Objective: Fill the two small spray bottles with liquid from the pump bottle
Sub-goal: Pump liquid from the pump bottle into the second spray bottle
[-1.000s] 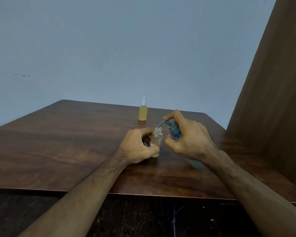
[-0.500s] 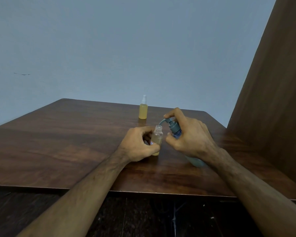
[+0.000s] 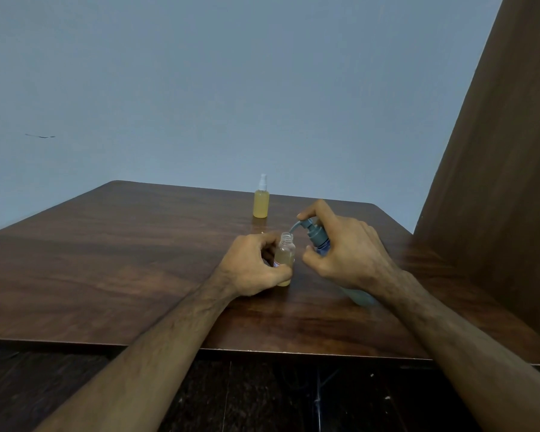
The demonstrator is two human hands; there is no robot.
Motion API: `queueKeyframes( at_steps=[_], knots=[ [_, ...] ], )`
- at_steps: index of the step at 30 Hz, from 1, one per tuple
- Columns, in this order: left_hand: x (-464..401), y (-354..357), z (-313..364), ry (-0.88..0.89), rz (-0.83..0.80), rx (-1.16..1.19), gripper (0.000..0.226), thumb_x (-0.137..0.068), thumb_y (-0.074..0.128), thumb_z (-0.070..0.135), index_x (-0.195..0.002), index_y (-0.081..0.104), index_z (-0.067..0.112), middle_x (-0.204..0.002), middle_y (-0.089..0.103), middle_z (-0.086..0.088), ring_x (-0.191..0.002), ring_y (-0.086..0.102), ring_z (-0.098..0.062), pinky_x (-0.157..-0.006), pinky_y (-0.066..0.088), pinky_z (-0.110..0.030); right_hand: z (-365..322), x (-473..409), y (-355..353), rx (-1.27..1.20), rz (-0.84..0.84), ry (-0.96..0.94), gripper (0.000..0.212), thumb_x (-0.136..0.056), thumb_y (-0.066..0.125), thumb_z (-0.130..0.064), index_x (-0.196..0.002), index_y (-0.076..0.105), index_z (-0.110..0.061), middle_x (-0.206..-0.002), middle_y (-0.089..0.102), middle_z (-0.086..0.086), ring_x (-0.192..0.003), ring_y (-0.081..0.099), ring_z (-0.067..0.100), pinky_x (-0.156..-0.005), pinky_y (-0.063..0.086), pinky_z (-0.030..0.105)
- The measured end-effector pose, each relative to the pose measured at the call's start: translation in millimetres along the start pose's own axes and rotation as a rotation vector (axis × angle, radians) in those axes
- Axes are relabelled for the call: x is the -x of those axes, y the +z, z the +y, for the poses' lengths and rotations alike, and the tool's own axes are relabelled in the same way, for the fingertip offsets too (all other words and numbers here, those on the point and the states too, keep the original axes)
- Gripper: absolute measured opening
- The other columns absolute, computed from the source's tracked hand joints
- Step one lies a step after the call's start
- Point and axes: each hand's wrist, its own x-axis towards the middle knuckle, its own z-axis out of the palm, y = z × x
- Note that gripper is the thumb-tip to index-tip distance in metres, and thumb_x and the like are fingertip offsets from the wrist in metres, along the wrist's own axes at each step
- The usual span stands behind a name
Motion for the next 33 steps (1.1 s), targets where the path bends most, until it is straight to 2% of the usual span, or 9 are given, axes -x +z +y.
queueKeyframes(
  at_steps=[5,9,17,19,24,29,33],
  knots=[
    [0.7,0.8,0.5,-0.001,0.013,-0.012,0.015,-0.07,0.072,0.028,-0.084,0.07,0.021,-0.075,0.072,0.003,-0.068,0.067,-0.011,-0.063,0.054,-0.028,-0.2,0.1,-0.1,0.008,-0.011,0.0,0.044,-0.083,0.065,-0.036,-0.113,0.034,-0.044,-0.085,0.068,-0.006,-0.069,0.062,0.022,-0.068,0.054,0.04],
    [0.4,0.8,-0.2,0.005,0.006,-0.027,0.013,-0.072,0.075,0.021,-0.083,0.07,0.023,-0.075,0.072,0.005,-0.068,0.066,-0.007,-0.06,0.052,-0.021,-0.4,0.3,0.3,0.003,-0.016,0.003,0.042,-0.082,0.065,-0.036,-0.111,0.035,-0.043,-0.086,0.069,-0.006,-0.069,0.062,0.023,-0.069,0.055,0.04],
    [0.4,2.3,0.0,0.008,0.029,-0.033,0.009,-0.076,0.075,0.021,-0.077,0.067,0.023,-0.069,0.069,0.007,-0.062,0.062,-0.001,-0.057,0.045,-0.013,2.0,0.6,-1.2,-0.011,-0.001,-0.004,0.047,-0.082,0.065,-0.035,-0.118,0.035,-0.043,-0.082,0.067,-0.004,-0.065,0.061,0.021,-0.063,0.053,0.037],
    [0.2,2.1,0.6,0.009,0.027,-0.034,0.009,-0.076,0.075,0.021,-0.078,0.067,0.024,-0.07,0.07,0.007,-0.063,0.063,-0.002,-0.057,0.046,-0.014,1.3,0.4,-0.7,-0.005,-0.005,-0.009,0.045,-0.082,0.065,-0.034,-0.116,0.036,-0.042,-0.083,0.068,-0.005,-0.066,0.061,0.022,-0.064,0.053,0.037],
    [-0.3,0.9,-1.0,-0.003,0.009,-0.042,0.012,-0.072,0.074,0.027,-0.082,0.07,0.023,-0.077,0.073,0.005,-0.072,0.069,-0.009,-0.066,0.057,-0.028,1.3,-0.1,-0.1,-0.009,-0.006,-0.011,0.043,-0.082,0.066,-0.034,-0.112,0.036,-0.041,-0.086,0.07,-0.005,-0.068,0.062,0.023,-0.066,0.053,0.038],
    [-0.1,1.4,-1.5,-0.002,0.015,-0.035,0.014,-0.071,0.073,0.03,-0.082,0.07,0.022,-0.076,0.073,0.003,-0.071,0.069,-0.012,-0.065,0.057,-0.032,1.8,0.2,-0.6,-0.019,0.009,-0.021,0.047,-0.082,0.065,-0.035,-0.118,0.036,-0.042,-0.082,0.066,-0.006,-0.065,0.061,0.02,-0.061,0.05,0.035],
    [-0.6,0.4,-1.5,-0.011,-0.001,-0.027,0.014,-0.071,0.075,0.027,-0.084,0.071,0.024,-0.078,0.074,0.004,-0.072,0.069,-0.011,-0.066,0.058,-0.03,0.1,-1.0,0.2,-0.005,-0.003,-0.015,0.043,-0.082,0.065,-0.035,-0.114,0.036,-0.041,-0.083,0.068,-0.005,-0.067,0.062,0.022,-0.064,0.051,0.036]
  ],
)
